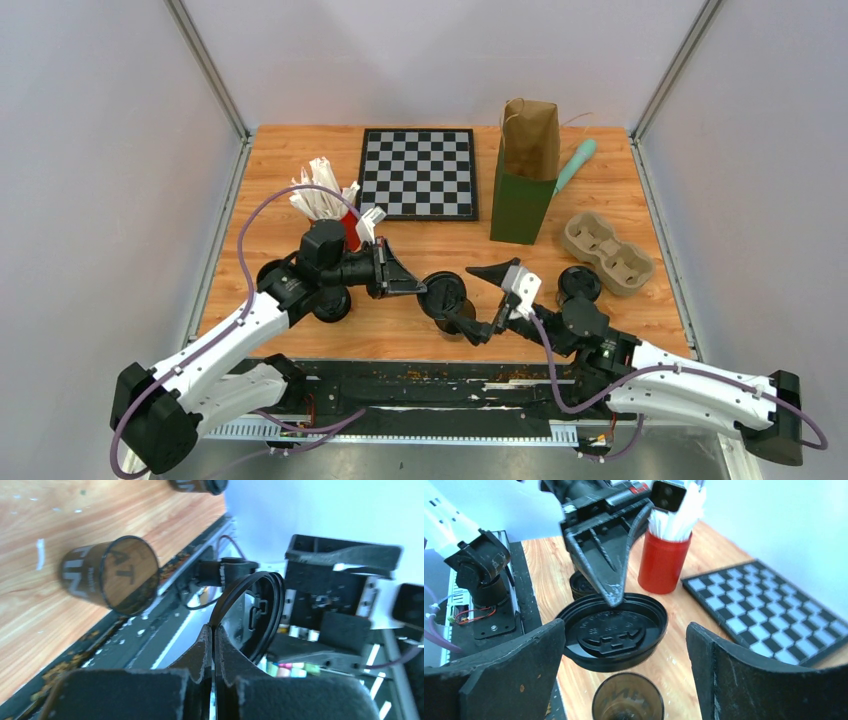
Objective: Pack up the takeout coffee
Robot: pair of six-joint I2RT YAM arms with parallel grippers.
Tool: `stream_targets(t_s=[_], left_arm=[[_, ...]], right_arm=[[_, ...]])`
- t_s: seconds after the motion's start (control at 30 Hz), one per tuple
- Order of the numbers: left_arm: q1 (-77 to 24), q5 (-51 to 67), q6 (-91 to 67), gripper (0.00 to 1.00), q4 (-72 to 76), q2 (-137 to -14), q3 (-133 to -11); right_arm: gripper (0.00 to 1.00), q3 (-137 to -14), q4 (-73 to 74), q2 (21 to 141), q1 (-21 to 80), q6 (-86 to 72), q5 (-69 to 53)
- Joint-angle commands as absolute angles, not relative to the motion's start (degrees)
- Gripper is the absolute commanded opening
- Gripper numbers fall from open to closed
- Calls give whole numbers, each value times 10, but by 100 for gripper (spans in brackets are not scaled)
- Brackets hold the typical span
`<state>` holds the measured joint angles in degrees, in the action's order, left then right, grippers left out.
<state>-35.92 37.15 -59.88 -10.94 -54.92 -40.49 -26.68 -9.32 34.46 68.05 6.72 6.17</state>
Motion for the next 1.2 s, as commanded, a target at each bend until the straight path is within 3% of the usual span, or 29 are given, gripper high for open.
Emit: stream_targets(t_s=[0.0,0.13,0.23,0.7,1.17], left_arm=[[-358,445,-786,0,110,-542,-377],[-358,450,-868,0,199,-542,-353],[-357,445,-840,0,169,-546,-356],[-342,430,-874,0,179,-538,-349],[-341,446,-881,0,196,-530,-348]], right_arm=[[91,-219,-302,329,680,211,-11],[93,-210,-365,355,681,262,-3],[94,-219,-376,356,681,277,24],[95,-227,-226,247,681,309,37],[94,-257,-378,422,681,329,-18]])
